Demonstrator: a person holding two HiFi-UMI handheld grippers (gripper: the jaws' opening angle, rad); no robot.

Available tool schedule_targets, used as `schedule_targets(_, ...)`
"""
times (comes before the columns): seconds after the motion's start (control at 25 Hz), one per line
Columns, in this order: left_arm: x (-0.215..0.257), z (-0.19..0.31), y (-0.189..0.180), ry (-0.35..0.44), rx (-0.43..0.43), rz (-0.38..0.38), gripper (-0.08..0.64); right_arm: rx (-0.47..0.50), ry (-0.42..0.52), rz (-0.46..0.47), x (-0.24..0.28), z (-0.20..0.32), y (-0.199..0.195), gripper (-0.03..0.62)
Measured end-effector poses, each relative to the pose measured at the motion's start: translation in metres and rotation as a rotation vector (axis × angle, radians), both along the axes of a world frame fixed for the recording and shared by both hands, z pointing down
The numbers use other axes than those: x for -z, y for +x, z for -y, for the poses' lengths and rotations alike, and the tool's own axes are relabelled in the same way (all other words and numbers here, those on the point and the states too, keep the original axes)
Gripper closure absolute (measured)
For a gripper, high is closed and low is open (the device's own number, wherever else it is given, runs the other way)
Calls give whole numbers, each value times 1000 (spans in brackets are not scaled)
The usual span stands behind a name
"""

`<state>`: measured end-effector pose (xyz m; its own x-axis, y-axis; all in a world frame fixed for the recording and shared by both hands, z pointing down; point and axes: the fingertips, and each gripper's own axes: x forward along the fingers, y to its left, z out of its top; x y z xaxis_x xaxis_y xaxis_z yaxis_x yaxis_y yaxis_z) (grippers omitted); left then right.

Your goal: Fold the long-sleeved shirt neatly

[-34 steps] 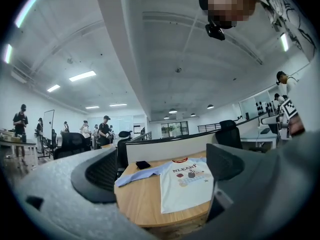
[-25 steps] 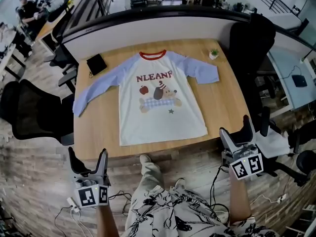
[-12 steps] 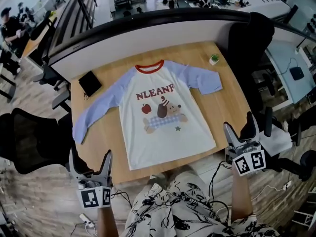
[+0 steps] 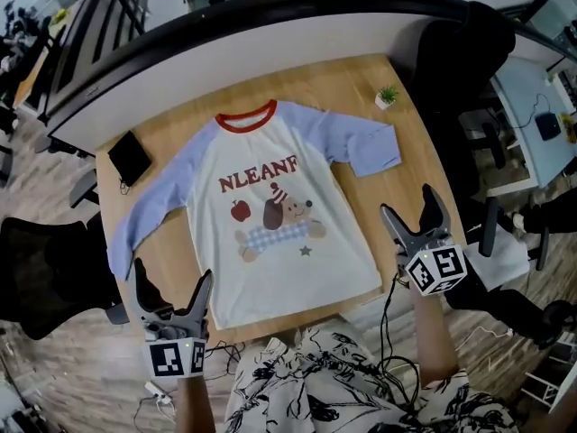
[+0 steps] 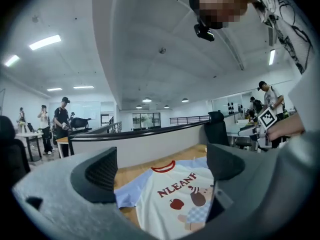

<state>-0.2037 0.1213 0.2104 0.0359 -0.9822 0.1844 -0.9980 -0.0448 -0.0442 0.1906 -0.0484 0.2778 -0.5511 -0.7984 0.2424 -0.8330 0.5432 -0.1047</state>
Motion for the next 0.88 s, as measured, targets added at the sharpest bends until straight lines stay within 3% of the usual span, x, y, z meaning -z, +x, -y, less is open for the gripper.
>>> schedule_targets(0.16,-23,59,40,-37,-103,28,12,43,-73,-70,-56,42,-8,144)
schedule_targets(0.24,-44,93,78,-98,-243,53,12,46,-124,-124,-90,53,-7,146)
schedule_targets(0.36,-86,149,149,-238,-524,93,41,36,-198,-174,-138,72,-5,149)
schedule_targets(0.48,-129,213,213,-318,-701,71,63,9,-231,-193,-175,96,-8,164)
schedule_targets(0.68,-197,310,300,-389,-879,48,125,-59,-292,-215,-225,120,-14,247)
schedule_targets(0.76,-221,338,323,-447,-920,56,181,-79,-319,-230,-239,122,-17,301)
schedule_targets(0.88,-261,365,344,-552,-958,92,207,-116,-331,-294,-251,127,-18,338)
